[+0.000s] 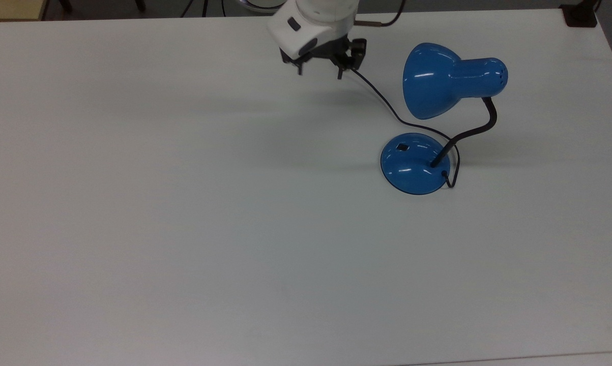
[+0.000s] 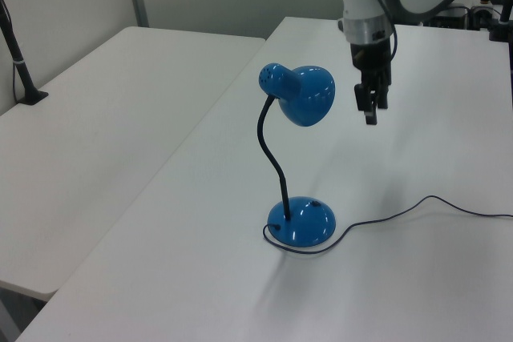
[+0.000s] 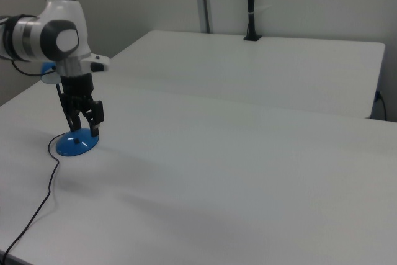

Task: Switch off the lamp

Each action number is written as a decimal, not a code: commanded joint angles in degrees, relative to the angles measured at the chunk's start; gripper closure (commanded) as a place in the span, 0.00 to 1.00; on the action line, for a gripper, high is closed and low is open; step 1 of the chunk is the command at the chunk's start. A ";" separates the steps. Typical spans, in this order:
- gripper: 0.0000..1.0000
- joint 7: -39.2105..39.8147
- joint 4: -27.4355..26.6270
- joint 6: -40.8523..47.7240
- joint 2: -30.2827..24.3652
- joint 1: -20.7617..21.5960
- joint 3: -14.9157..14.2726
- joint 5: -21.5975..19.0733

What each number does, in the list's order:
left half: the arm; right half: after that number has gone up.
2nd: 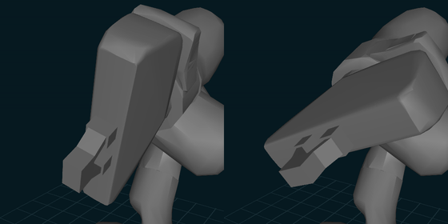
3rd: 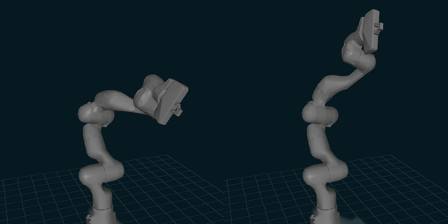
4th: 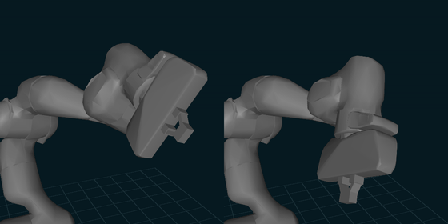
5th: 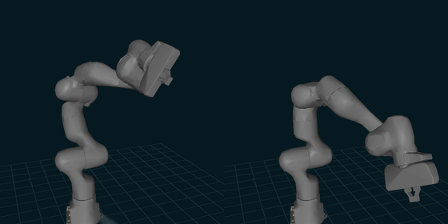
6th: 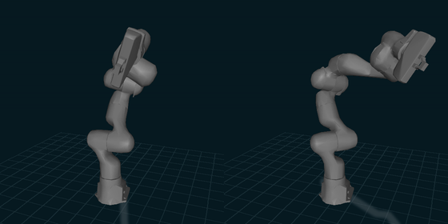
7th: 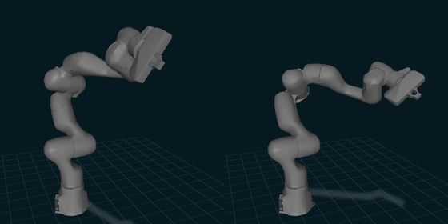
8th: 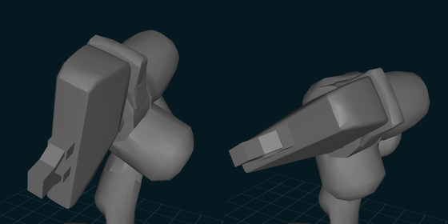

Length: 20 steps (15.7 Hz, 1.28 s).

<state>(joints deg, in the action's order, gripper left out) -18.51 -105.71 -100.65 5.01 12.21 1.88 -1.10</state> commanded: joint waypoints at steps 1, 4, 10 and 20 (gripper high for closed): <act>0.00 3.90 2.16 7.20 -4.04 -2.36 -0.29 2.16; 0.00 7.78 5.24 11.52 -5.36 -3.50 -0.99 2.07; 0.00 16.10 13.24 7.05 -5.28 -4.38 -10.74 0.32; 0.00 19.12 15.62 7.13 -5.54 -8.96 -9.52 -0.66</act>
